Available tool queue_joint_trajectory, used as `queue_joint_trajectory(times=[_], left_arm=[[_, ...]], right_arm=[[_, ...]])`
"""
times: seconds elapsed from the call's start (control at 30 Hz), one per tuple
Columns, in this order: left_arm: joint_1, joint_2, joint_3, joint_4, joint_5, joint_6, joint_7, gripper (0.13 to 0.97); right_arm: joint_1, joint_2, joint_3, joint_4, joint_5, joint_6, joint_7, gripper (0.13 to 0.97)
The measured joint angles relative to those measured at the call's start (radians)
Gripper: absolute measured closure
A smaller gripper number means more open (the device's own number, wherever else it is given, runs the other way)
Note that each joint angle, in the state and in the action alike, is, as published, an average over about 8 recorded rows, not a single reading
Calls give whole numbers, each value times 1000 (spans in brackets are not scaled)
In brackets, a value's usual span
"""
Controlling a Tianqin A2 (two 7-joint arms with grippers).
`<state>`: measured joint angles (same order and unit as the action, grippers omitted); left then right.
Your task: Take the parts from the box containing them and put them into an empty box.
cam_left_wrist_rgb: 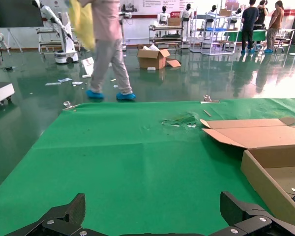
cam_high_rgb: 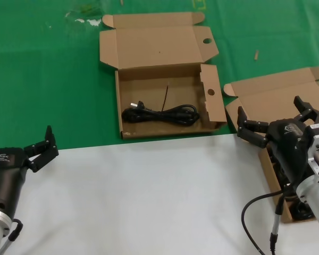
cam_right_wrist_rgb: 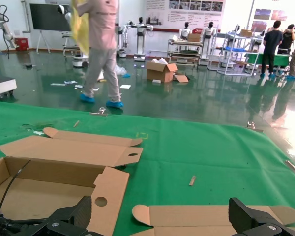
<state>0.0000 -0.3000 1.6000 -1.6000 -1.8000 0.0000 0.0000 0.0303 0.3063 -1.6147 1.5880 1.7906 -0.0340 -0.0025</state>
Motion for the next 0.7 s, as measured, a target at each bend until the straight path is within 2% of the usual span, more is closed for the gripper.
queue_joint_trajectory(times=[0.7], left_arm=[[0,0,0,0,0,0,0,132]], right_arm=[[0,0,0,0,0,0,0,129]])
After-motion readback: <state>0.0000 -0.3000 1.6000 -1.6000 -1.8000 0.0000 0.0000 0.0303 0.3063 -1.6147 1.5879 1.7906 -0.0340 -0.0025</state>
